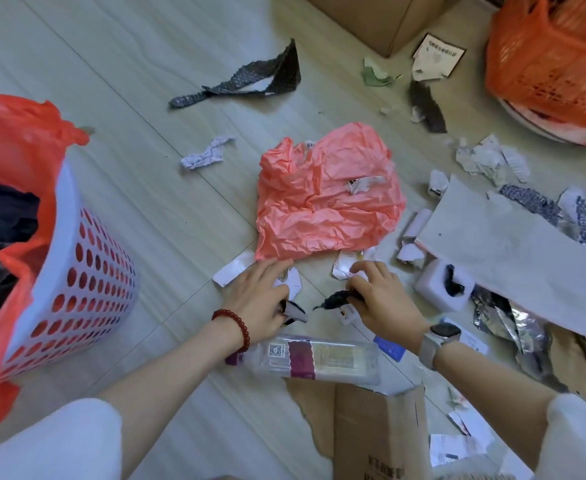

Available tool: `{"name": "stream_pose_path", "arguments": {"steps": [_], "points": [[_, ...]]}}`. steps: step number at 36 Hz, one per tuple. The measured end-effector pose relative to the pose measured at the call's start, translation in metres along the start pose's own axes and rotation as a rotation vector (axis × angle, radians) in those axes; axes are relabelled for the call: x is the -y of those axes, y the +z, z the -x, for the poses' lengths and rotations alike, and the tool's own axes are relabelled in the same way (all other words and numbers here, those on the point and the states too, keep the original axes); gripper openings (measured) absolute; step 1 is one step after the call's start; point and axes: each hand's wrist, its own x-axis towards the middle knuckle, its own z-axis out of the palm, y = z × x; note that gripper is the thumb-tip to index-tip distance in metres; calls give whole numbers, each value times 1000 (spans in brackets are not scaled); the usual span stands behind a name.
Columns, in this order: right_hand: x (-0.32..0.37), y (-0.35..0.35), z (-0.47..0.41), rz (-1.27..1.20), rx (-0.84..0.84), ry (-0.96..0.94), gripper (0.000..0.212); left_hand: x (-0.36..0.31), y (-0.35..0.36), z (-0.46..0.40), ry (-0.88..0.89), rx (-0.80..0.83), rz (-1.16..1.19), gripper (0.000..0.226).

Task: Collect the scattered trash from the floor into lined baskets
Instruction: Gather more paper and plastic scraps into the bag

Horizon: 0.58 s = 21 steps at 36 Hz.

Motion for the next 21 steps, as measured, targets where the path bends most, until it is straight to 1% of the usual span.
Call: {"name": "stream_pose_path", "arguments": {"steps": [1, 3, 4, 6, 7, 8, 9, 10, 11, 13, 14, 15, 16, 17, 18, 19, 21], "points": [[-3, -2, -4, -6, 11, 54, 12, -3, 2, -6, -12, 35, -14, 11], [-10, 0, -13, -31, 118, 143, 17, -4, 9, -13, -38, 123, -23, 7], [-12, 2, -16, -38, 180, 169, 19, -4, 12, -13, -43, 138, -14, 9], [-11, 11, -16, -15, 298, 191, 21, -3, 18, -10, -16, 34, 55, 16], [-9, 16, -13, -2, 316, 187, 20, -3, 20, -8, -22, -4, 108, 19], [-5, 20, -9, 11, 295, 164, 18, -5, 20, -7, -68, -14, 173, 20], [-1, 23, -5, 20, 251, 123, 14, -6, 18, -5, -147, -28, 247, 17], [3, 26, -2, 25, 225, 81, 14, -7, 17, -3, -195, -24, 249, 14], [5, 28, -1, 59, 197, 35, 21, -7, 18, -1, -228, -21, 243, 20], [7, 28, -1, 125, 163, -6, 32, -1, 23, 5, -243, -42, 259, 50], [7, 28, -1, 138, 149, -18, 34, 2, 24, 9, -221, -89, 267, 64], [7, 27, -1, 140, 133, -34, 37, 4, 21, 12, -232, -114, 289, 73], [7, 26, -2, 130, 130, -43, 39, 4, 17, 13, -275, -141, 330, 77], [7, 26, -1, 127, 121, -47, 42, 4, 12, 13, -353, -153, 379, 76], [8, 25, -1, 110, 122, -43, 44, 6, 7, 11, -417, -156, 406, 69], [10, 24, -1, 66, 131, -30, 45, 8, 2, 11, -463, -146, 394, 57], [14, 23, -2, 13, 150, 1, 51, 16, -4, 10, -464, -178, 306, 37]]}}
